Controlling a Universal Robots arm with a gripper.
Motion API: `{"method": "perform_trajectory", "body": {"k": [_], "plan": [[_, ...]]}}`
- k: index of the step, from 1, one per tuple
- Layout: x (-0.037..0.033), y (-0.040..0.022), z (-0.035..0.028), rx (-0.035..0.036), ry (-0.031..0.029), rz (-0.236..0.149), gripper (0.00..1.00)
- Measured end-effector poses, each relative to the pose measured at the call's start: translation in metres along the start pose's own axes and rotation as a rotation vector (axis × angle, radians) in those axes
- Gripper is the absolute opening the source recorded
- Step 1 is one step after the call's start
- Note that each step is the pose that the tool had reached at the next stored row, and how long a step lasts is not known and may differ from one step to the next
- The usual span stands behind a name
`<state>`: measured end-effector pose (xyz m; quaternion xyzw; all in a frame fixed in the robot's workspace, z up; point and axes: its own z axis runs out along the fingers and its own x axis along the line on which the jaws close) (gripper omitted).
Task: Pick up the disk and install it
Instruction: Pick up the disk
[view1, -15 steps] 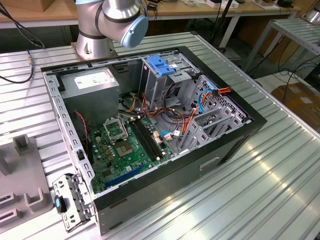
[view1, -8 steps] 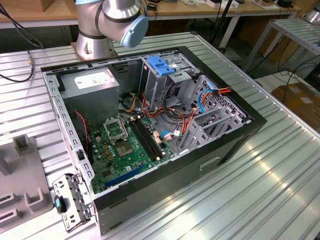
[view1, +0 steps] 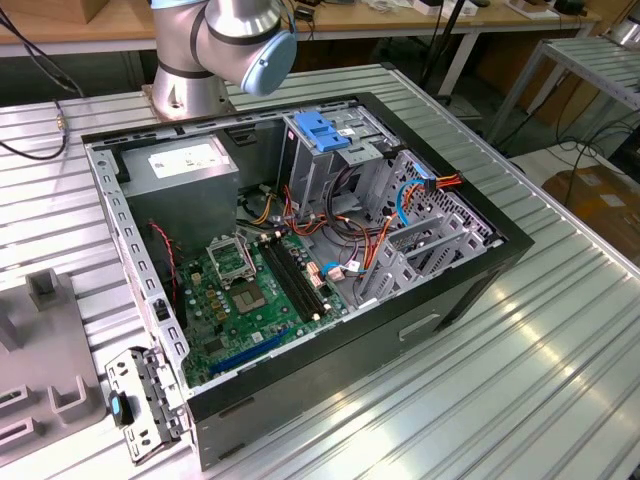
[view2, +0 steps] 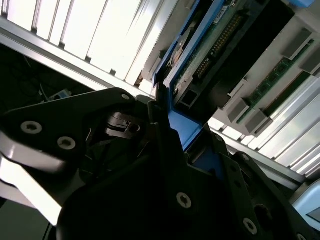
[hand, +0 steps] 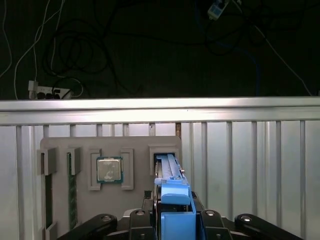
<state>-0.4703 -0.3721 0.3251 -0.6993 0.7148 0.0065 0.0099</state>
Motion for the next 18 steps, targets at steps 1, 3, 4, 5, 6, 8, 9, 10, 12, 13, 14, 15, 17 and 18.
{"method": "perform_trajectory", "body": {"k": [1,3,4,5,6,8,9,10,12,13,14,15,17,18], "plan": [[0.0000,0.0000,-0.0017,-0.0001,0.0000,0.000,0.37],[-0.0001,0.0000,-0.0041,-0.0001,0.0000,0.000,0.37],[-0.0001,0.0000,-0.0058,-0.0002,0.0000,0.000,0.37],[-0.0002,0.0000,-0.0067,-0.0001,0.0000,0.000,0.37],[-0.0002,0.0000,-0.0079,-0.0001,0.0000,0.000,0.37],[-0.0002,0.0000,-0.0102,-0.0001,0.0000,0.000,0.37],[-0.0003,0.0000,-0.0125,-0.0001,0.0000,0.000,0.37],[-0.0003,0.0000,-0.0143,0.0000,0.0000,0.000,0.37],[-0.0004,-0.0001,-0.0162,-0.0002,0.0001,0.000,0.37],[-0.0004,-0.0001,-0.0169,-0.0001,0.0000,0.000,0.37],[-0.0004,-0.0001,-0.0177,-0.0001,0.0000,0.000,0.37],[-0.0004,-0.0001,-0.0185,-0.0001,0.0001,0.000,0.37],[-0.0005,-0.0001,-0.0210,-0.0001,0.0000,0.000,0.37],[-0.0005,-0.0001,-0.0219,-0.0001,0.0000,0.000,0.37]]}}
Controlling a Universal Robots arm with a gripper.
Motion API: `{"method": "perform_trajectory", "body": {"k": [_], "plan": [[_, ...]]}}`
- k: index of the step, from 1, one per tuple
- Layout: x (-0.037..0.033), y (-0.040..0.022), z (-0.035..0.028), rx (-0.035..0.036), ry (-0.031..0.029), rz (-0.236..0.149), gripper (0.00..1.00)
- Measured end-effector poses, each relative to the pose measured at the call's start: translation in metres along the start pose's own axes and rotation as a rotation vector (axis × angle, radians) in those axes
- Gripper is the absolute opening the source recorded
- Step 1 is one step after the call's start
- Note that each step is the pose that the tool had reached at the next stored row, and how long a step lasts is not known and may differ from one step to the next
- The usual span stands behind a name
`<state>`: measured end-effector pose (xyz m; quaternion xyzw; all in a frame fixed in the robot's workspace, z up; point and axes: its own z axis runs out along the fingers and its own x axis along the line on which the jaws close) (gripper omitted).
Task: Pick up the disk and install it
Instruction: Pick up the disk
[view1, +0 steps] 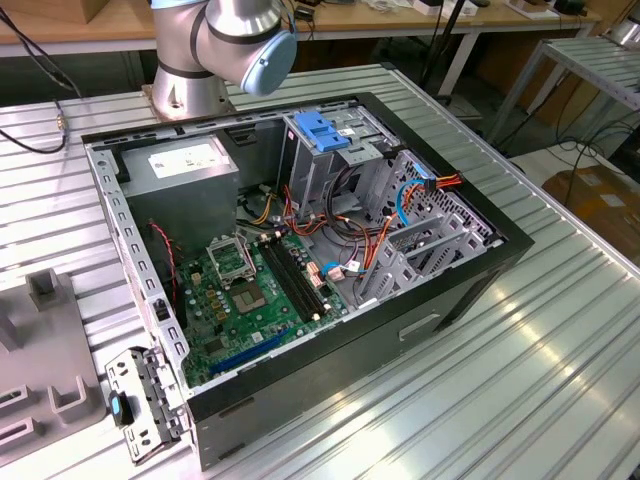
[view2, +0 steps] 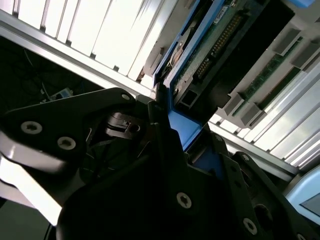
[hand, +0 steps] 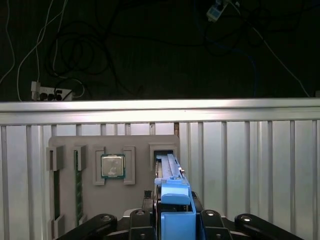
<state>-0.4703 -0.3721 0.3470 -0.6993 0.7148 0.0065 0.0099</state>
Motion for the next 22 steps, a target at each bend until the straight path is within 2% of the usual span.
{"method": "perform_trajectory", "body": {"k": [6,22], "plan": [[-0.0001,0.0000,-0.0036,0.0000,0.0000,0.000,0.37],[-0.0001,-0.0004,-0.0053,-0.0003,-0.0023,0.000,0.37]]}}
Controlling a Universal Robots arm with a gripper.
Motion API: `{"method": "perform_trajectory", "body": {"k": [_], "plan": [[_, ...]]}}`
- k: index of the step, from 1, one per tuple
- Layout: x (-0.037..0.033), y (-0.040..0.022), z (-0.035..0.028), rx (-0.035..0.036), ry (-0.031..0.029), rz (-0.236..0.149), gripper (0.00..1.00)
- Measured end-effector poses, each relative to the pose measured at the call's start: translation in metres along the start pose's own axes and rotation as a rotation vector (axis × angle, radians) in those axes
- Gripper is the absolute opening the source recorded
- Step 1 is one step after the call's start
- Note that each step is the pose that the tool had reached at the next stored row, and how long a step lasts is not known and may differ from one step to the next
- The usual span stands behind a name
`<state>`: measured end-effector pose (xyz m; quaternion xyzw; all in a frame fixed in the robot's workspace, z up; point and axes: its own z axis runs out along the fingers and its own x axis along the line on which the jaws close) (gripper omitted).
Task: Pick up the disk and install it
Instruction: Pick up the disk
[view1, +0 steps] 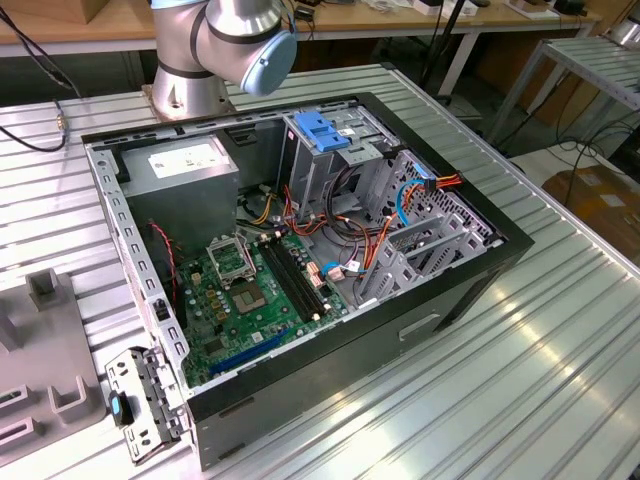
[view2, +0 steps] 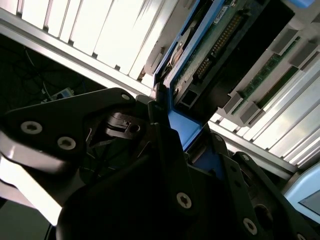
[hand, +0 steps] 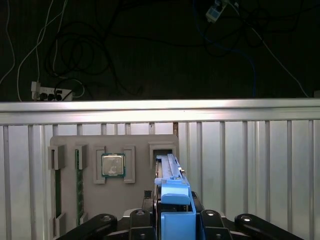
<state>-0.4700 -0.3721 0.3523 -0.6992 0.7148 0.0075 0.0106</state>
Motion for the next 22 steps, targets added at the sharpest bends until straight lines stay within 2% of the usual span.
{"method": "perform_trajectory", "body": {"k": [9,22], "plan": [[0.0000,0.0000,-0.0005,0.0001,-0.0002,0.000,0.37],[-0.0002,0.0000,-0.0090,0.0000,-0.0006,0.000,0.37]]}}
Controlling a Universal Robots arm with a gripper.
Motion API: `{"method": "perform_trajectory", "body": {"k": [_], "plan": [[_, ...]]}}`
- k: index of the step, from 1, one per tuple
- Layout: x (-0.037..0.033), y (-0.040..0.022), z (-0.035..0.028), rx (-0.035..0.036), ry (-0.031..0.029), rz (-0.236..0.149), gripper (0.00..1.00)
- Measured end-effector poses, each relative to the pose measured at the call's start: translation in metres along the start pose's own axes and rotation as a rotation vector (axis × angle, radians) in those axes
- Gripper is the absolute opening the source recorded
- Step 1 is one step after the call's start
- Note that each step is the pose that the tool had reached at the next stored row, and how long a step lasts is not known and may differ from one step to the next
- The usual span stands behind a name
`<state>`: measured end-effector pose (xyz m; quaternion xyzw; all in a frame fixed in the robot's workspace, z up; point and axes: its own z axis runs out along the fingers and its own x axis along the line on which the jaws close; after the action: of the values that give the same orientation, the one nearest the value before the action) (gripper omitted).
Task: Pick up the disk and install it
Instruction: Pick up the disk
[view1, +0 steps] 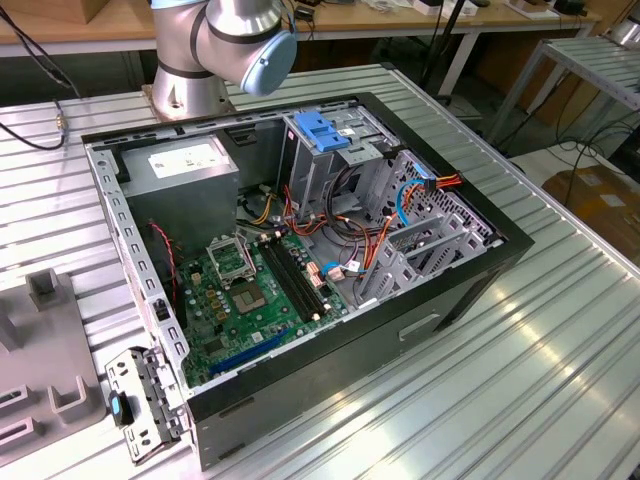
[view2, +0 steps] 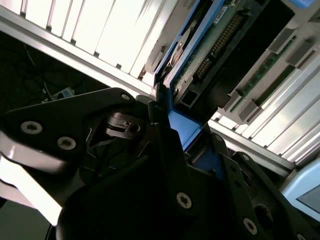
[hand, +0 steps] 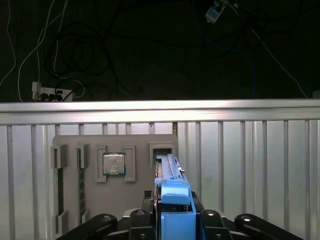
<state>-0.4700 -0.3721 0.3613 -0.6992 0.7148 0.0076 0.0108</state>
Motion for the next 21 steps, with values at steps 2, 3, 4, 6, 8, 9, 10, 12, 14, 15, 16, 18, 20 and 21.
{"method": "perform_trajectory", "body": {"k": [2,3,4,6,8,9,10,12,14,15,16,18,20,21], "plan": [[0.0000,0.0000,-0.0013,-0.0001,0.0001,0.000,0.37],[-0.0001,-0.0001,-0.0019,-0.0001,0.0000,0.000,0.37],[-0.0001,-0.0001,-0.0024,-0.0001,0.0001,0.000,0.37],[-0.0001,-0.0001,-0.0037,-0.0001,0.0000,0.000,0.37],[-0.0001,-0.0001,-0.0048,-0.0002,-0.0001,0.000,0.37],[-0.0001,-0.0001,-0.0052,-0.0002,-0.0002,0.000,0.37],[-0.0001,-0.0001,-0.0056,-0.0002,-0.0004,0.000,0.37],[-0.0002,-0.0001,-0.0064,-0.0001,-0.0005,0.000,0.37],[-0.0001,-0.0001,-0.0074,-0.0002,-0.0015,0.000,0.37],[-0.0001,-0.0001,-0.0077,-0.0002,-0.0017,0.000,0.37],[-0.0001,-0.0001,-0.0080,-0.0001,-0.0018,0.000,0.37],[-0.0002,-0.0001,-0.0089,-0.0003,-0.0019,0.000,0.37],[-0.0002,-0.0001,-0.0102,-0.0002,-0.0021,0.000,0.37],[-0.0002,-0.0001,-0.0107,-0.0002,-0.0024,0.000,0.37]]}}
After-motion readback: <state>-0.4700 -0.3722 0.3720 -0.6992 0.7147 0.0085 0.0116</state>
